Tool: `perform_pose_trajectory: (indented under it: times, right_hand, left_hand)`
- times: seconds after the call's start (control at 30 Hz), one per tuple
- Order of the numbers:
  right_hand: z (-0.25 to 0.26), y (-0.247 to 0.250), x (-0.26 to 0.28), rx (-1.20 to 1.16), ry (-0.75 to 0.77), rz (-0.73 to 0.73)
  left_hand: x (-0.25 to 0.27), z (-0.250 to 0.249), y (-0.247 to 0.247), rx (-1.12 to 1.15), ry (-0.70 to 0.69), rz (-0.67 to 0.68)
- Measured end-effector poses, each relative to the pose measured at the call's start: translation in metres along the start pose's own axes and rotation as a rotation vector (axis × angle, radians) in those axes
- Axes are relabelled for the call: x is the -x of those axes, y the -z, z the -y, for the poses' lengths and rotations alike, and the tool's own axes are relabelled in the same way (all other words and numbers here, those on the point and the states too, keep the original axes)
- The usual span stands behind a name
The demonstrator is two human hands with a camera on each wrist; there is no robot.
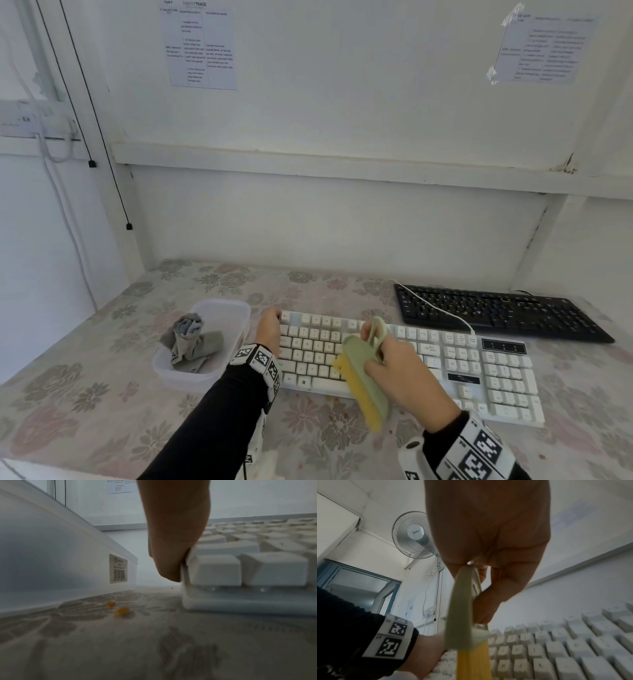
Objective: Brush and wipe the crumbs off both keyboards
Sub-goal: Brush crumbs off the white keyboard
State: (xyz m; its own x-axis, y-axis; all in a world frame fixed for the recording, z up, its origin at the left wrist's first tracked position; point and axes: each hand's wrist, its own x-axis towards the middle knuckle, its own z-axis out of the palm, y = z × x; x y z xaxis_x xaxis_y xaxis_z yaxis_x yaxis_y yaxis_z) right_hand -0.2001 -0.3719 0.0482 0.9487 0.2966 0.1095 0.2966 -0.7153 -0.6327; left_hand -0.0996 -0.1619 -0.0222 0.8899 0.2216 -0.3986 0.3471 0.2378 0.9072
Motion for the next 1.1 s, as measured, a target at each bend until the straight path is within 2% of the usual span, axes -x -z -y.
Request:
perform_pose_trajectory:
  times: [0.17, 0.43, 0.57, 0.67, 0.77, 0.97, 1.03, 1.1]
  right_hand:
    - [0.002, 0.001, -0.004, -0.002, 0.081, -0.159]
    - [-0.003, 0.003, 0.006, -0.026, -0.052, 0.013]
    - [0.004, 0.007, 0.001, -0.110, -0.034, -0.130]
    - [0.008, 0.004, -0.007, -0.053, 0.072, -0.218]
    - [0.012, -0.002, -0.016, -0.002, 0.124, -0.190]
    - [0.015, 0.005, -0.020, 0.284, 0.010, -0.153]
    - [0.019, 0.010, -0.019, 0.393, 0.001, -0.187]
    - [0.024, 0.013, -0.019, 0.395, 0.052, -0.248]
  left_hand:
    - [-0.001, 0.000, -0.001, 0.001, 0.001, -0.004]
    - [-0.002, 0.001, -0.001, 0.007, 0.006, -0.011]
    - [-0.002, 0.001, -0.001, 0.008, 0.003, -0.016]
    - [-0.002, 0.002, -0.001, 0.010, 0.006, -0.019]
    - [-0.001, 0.001, 0.000, 0.010, -0.002, -0.027]
    - [-0.002, 0.001, 0.000, 0.010, -0.001, -0.013]
    - [-0.002, 0.001, 0.000, 0.005, 0.004, -0.009]
    - [0.000, 0.000, 0.000, 0.011, 0.011, -0.003]
